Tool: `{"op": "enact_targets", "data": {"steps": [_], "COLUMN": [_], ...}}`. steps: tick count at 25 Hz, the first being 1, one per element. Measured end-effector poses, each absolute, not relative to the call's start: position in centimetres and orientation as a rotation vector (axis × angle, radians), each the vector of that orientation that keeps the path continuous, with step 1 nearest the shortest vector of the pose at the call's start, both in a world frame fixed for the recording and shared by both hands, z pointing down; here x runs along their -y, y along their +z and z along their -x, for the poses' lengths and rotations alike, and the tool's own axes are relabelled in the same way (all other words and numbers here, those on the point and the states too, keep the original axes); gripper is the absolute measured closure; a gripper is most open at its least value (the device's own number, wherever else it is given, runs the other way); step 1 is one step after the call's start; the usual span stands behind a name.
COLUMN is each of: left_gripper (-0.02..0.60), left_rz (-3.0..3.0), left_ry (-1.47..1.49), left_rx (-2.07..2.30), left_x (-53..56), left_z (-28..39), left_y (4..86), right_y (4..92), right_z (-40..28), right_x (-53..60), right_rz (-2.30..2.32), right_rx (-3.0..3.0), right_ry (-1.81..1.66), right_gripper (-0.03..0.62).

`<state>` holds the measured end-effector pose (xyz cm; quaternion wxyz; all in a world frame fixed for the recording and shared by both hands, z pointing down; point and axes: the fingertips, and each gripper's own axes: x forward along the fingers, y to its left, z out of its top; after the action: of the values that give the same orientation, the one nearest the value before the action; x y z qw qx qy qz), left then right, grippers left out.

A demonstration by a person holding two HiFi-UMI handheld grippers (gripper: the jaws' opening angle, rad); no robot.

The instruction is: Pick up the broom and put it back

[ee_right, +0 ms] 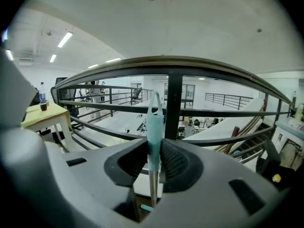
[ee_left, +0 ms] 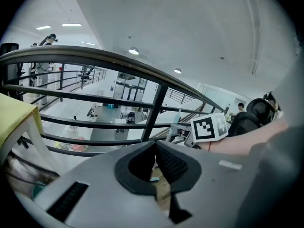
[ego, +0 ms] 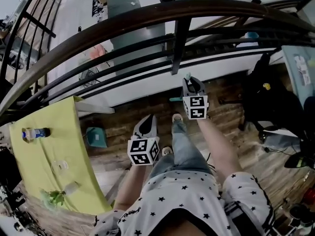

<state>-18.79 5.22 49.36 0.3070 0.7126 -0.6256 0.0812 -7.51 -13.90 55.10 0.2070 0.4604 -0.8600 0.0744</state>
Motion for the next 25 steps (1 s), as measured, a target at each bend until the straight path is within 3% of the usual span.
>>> {"op": "enact_targets", "data": {"steps": [25], "left_gripper": [0.571], "left_rz": [-2.077], "left_ry": [0.313], "left_rx": [1.425], "left_x": [6.5], "left_z": [8.0], "left_y": [50.7], "right_y": [54.9], "right_z": [-9.8], "right_x": [20.0], "right_rz": [-1.571], "right_rx": [2.182], "right_ry": [0.235], "right_gripper": [0.517]}}
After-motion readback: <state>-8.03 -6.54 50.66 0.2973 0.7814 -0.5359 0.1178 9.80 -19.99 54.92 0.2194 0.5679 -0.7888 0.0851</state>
